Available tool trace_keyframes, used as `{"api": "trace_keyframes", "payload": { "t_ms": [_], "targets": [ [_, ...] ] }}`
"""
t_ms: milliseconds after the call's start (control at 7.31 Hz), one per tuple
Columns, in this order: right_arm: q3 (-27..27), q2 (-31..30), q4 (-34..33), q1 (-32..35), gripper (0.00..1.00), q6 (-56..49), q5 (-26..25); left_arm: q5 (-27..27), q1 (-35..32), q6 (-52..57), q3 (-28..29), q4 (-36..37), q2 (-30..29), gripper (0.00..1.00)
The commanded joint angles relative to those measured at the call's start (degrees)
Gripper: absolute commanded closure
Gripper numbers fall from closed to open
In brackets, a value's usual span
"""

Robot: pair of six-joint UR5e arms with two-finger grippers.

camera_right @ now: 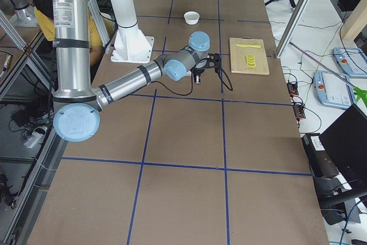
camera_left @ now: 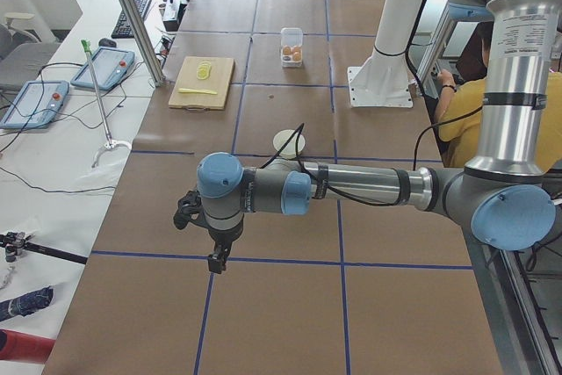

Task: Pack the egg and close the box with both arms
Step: 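Move the right gripper toward the open carton lid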

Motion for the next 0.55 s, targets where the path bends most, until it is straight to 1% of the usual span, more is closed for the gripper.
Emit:
{"api": "trace_keyframes", "payload": {
  "t_ms": [0, 137, 274, 411],
  "targets": [
    [-0.16, 5.70, -0.03, -12.04, 1.00, 13.17, -12.33, 0.04, 0.04, 0.09, -0.03, 0.00, -0.02, 0.00],
    [-0.33, 9.29, -0.03, -16.54, 1.00, 20.01, -16.39, 0.13, -0.04, 0.09, -0.03, 0.00, -0.02, 0.00],
    [-0.51, 11.42, -0.03, -19.98, 1.00, 23.73, -20.43, 0.21, -0.04, 0.00, -0.46, 0.09, 0.07, 0.00],
    [-0.95, 14.57, -0.03, -22.10, 1.00, 26.73, -23.08, 0.30, -0.04, 0.00, -0.64, 0.09, 0.07, 0.00]
  ]
}}
